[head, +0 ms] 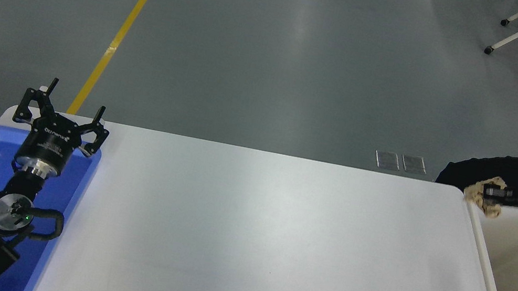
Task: Pick up paper ball place in dustbin
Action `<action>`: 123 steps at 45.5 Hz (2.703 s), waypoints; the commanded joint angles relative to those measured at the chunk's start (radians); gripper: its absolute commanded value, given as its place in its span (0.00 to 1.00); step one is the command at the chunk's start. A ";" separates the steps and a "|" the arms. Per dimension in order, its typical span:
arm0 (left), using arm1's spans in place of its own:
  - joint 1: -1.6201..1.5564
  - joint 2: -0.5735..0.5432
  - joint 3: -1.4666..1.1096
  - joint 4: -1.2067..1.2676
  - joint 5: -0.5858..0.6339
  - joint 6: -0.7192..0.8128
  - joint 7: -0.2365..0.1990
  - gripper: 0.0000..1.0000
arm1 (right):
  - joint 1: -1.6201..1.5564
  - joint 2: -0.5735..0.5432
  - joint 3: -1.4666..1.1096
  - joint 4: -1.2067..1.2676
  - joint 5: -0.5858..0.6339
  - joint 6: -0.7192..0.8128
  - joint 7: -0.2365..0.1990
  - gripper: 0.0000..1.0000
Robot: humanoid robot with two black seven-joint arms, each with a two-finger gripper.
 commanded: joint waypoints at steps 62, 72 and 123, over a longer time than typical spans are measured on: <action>0.000 0.001 0.000 0.001 0.000 0.000 0.000 1.00 | -1.171 -0.327 0.765 -0.778 -0.014 -0.115 0.025 0.00; 0.000 0.001 0.000 0.001 0.000 0.000 0.000 1.00 | -1.475 -0.020 0.903 -1.134 0.204 -0.203 0.031 0.00; -0.001 0.001 0.001 0.001 0.000 0.000 0.000 1.00 | -1.428 0.100 0.806 -1.211 0.344 -0.233 0.031 1.00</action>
